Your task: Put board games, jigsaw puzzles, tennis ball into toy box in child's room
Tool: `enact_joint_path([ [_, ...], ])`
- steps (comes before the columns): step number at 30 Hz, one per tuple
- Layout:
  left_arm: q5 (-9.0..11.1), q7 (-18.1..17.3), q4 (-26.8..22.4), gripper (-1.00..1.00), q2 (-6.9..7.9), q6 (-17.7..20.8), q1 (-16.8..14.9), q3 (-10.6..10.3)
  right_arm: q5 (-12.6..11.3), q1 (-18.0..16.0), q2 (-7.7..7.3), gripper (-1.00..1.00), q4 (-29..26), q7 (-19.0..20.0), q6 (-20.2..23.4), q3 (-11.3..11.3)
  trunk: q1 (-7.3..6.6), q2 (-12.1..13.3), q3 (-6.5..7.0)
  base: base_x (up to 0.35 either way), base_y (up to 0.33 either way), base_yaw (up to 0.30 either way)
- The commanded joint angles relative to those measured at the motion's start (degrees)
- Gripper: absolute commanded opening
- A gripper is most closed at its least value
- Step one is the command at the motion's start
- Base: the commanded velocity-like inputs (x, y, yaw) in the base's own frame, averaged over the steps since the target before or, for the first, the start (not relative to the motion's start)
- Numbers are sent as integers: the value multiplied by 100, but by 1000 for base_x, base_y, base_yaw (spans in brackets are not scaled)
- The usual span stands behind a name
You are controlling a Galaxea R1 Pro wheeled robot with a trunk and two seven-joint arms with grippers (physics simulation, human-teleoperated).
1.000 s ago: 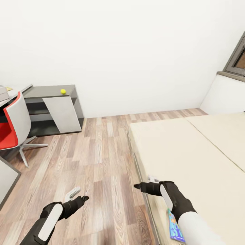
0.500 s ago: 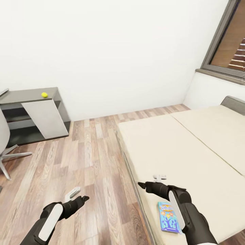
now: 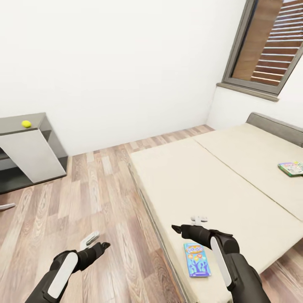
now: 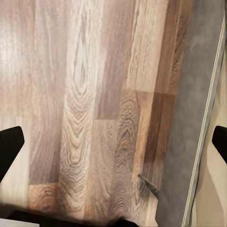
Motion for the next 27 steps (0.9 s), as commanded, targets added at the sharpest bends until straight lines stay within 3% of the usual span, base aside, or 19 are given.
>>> enact_joint_path([
  [1,60,46,-7,100,1,2,-1,1,-33,0,7,100,-17,5,44,-19,0,-3,-5,0,212,-289],
  [20,57,46,5,100,1,-65,-1,-14,-39,18,1,100,-72,8,41,-47,0,-3,-7,0,264,-275],
  [27,55,46,6,100,1,-73,8,-19,-47,28,-146,100,-40,21,-5,-57,0,-3,-8,0,288,-69],
])
